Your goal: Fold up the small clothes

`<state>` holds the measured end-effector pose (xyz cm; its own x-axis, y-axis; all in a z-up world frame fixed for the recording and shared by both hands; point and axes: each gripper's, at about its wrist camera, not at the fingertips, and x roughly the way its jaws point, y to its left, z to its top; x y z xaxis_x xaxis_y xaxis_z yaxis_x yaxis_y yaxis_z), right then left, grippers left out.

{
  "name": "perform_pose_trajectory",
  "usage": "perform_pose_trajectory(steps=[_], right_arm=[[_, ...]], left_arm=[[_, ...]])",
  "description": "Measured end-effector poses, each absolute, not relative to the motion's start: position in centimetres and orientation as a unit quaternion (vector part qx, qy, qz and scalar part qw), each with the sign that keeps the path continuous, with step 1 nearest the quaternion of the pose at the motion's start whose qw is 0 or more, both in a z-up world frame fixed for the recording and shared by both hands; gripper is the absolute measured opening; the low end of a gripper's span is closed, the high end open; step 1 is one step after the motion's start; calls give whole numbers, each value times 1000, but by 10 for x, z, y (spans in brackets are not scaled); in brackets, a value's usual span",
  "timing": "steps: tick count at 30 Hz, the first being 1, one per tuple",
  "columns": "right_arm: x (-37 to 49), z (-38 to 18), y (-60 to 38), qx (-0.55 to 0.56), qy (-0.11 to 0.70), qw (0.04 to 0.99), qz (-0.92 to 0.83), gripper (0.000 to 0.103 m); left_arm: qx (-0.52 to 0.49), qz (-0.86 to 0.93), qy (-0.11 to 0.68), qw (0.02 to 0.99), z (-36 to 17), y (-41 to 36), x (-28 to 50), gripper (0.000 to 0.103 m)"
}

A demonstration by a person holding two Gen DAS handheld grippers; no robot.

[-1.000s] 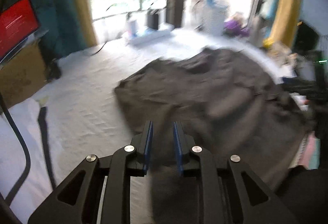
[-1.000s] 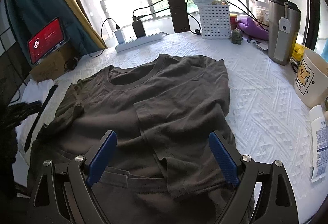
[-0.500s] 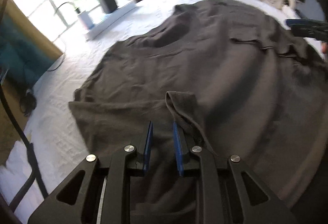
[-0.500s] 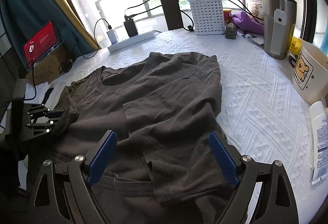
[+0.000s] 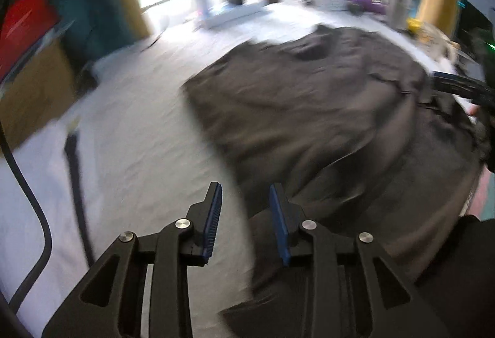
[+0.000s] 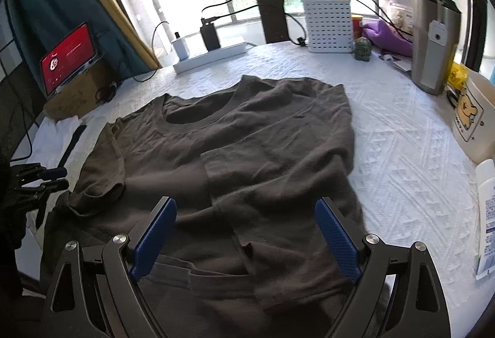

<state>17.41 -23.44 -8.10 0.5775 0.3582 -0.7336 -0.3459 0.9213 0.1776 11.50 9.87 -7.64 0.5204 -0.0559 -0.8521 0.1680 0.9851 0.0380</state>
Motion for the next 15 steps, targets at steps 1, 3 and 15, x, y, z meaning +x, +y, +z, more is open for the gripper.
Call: perform_pose_trajectory(steps=[1,3,15], right_arm=[[173,-81,-231,5,415,887,202,92],[172,-81,-225,1,416,886,207,92],[162,-79,-212,-13,414,885,213,92]], left_arm=[[51,-57,488,869,-79,105,111,31],[31,-56,491,869,-82,113,105,31],[-57,-156,488,857,-89,96,79,31]])
